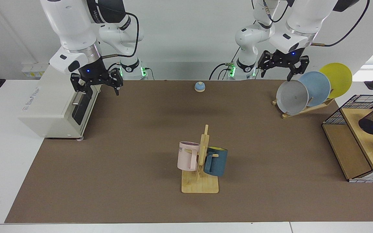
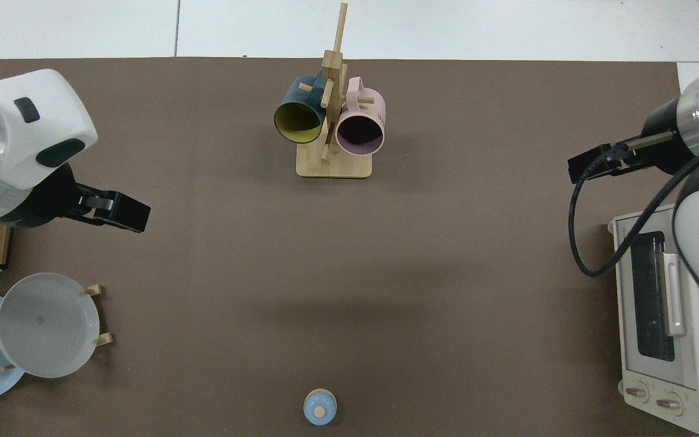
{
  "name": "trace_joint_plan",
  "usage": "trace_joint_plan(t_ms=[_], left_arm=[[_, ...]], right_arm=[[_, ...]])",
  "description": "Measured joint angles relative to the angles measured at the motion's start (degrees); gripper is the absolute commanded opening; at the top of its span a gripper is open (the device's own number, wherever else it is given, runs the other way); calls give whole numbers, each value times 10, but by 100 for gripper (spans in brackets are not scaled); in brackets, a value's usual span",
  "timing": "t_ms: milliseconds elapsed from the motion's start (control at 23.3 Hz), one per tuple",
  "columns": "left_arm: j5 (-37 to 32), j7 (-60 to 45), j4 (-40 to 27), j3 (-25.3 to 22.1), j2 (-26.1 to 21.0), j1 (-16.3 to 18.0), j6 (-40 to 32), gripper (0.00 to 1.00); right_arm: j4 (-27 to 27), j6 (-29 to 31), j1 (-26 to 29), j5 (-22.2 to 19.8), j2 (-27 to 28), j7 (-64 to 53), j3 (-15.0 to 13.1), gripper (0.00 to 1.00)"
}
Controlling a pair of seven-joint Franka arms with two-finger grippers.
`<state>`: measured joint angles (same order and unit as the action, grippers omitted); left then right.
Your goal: Put markers into pen holder
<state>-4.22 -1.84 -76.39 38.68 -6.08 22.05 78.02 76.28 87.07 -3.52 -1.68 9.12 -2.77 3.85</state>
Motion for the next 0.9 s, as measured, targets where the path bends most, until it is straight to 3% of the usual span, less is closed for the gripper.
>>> trace_joint_plan(t_ms=[900], left_arm=[[0, -4, 4, -3, -1, 1, -7, 100]], right_arm=[[0, 0, 0, 0, -2, 0, 0, 100]])
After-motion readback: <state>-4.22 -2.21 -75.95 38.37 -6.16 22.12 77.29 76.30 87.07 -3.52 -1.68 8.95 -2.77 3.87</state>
